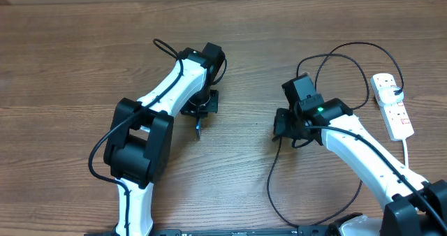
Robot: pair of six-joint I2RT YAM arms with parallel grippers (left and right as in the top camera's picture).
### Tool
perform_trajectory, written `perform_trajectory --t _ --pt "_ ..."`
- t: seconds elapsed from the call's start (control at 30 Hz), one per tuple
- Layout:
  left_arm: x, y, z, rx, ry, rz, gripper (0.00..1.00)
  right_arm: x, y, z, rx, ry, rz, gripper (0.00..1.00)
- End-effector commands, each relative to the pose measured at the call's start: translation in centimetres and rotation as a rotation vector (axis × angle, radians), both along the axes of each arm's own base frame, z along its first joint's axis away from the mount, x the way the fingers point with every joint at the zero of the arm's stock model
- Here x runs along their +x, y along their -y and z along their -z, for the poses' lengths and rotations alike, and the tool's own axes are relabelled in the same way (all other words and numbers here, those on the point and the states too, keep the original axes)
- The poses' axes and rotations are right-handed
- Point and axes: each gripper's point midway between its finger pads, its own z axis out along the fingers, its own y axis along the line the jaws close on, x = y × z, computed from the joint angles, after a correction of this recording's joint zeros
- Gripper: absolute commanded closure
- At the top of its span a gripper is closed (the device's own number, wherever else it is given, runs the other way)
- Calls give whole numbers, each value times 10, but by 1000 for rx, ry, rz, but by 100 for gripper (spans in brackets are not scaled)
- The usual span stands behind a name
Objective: Plug charger to phone and switch on socket
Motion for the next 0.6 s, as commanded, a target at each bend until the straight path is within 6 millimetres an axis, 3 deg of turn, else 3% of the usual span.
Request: perform_trajectory --t 0.0,0.57 --pt "-20 -9 12 31 -57 -29 96 -4 18 11 -93 4 14 96" --pt "-27 -9 18 24 -74 -32 96 -26 29 70 -90 24 21 96"
